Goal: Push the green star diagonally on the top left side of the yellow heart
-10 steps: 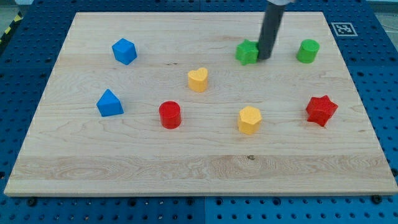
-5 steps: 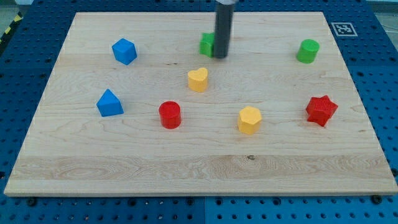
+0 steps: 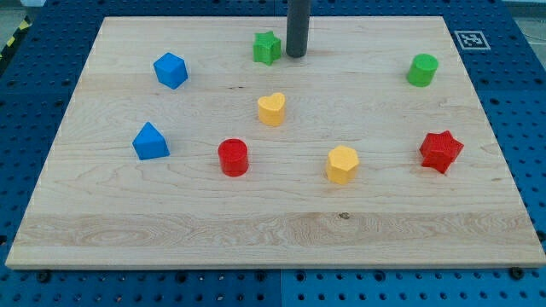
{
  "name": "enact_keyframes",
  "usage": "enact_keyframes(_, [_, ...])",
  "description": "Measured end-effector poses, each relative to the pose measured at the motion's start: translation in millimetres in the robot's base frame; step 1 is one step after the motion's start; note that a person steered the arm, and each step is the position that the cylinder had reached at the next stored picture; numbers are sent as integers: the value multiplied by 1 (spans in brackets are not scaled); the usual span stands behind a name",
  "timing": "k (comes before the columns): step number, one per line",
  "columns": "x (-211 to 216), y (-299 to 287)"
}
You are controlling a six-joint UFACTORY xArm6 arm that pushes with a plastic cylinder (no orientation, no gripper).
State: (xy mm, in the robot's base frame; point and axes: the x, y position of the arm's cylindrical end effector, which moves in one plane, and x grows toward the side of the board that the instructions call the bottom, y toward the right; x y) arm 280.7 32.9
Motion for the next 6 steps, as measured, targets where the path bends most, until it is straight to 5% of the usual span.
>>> enact_keyframes(2, [63, 3])
enact_keyframes(4, [13, -43])
enact_keyframes(6, [56, -6])
